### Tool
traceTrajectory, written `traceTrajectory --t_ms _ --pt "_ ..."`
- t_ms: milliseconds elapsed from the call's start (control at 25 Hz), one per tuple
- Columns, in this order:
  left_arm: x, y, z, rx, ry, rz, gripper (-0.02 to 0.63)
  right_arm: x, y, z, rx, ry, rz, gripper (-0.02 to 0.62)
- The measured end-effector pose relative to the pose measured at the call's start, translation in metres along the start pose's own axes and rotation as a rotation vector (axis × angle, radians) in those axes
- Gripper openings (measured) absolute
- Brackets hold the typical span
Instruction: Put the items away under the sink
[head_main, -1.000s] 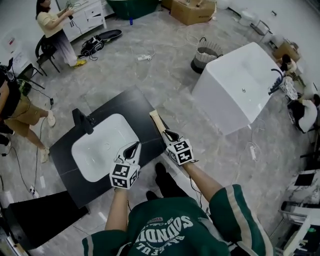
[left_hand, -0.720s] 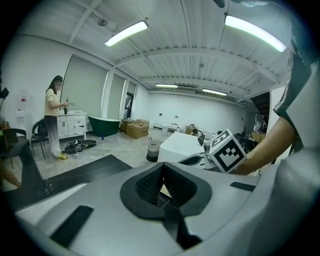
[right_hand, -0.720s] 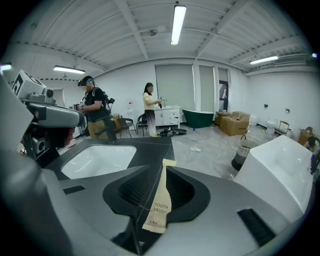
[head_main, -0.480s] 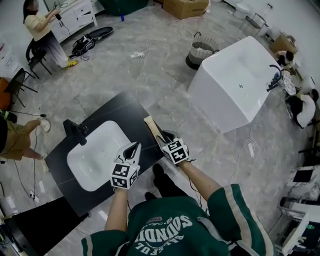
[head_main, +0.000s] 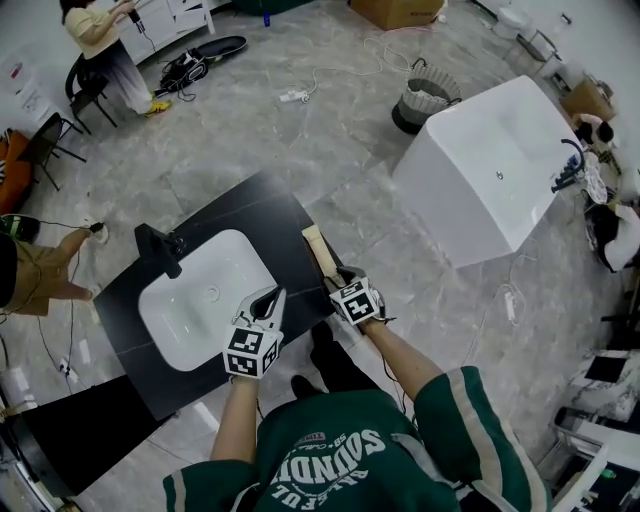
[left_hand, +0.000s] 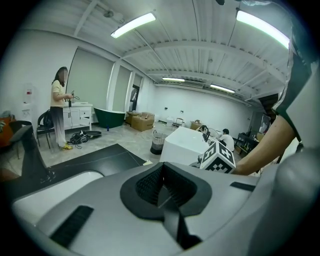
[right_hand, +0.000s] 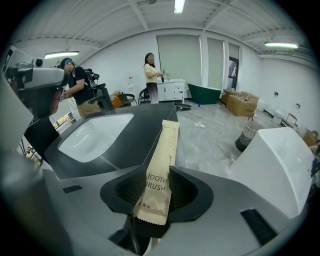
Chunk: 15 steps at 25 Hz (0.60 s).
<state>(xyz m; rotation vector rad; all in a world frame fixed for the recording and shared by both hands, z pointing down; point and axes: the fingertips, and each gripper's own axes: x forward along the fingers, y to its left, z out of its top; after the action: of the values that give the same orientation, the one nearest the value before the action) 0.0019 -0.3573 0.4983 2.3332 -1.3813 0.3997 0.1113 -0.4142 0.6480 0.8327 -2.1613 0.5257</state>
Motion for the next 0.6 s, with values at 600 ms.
traceTrajectory --t_ms 600 --pt "-0.033 0.005 -0.004 -0.028 -0.015 0.043 0.011 -0.017 -0.001 0.012 0.032 -0.016 -0.046 0.049"
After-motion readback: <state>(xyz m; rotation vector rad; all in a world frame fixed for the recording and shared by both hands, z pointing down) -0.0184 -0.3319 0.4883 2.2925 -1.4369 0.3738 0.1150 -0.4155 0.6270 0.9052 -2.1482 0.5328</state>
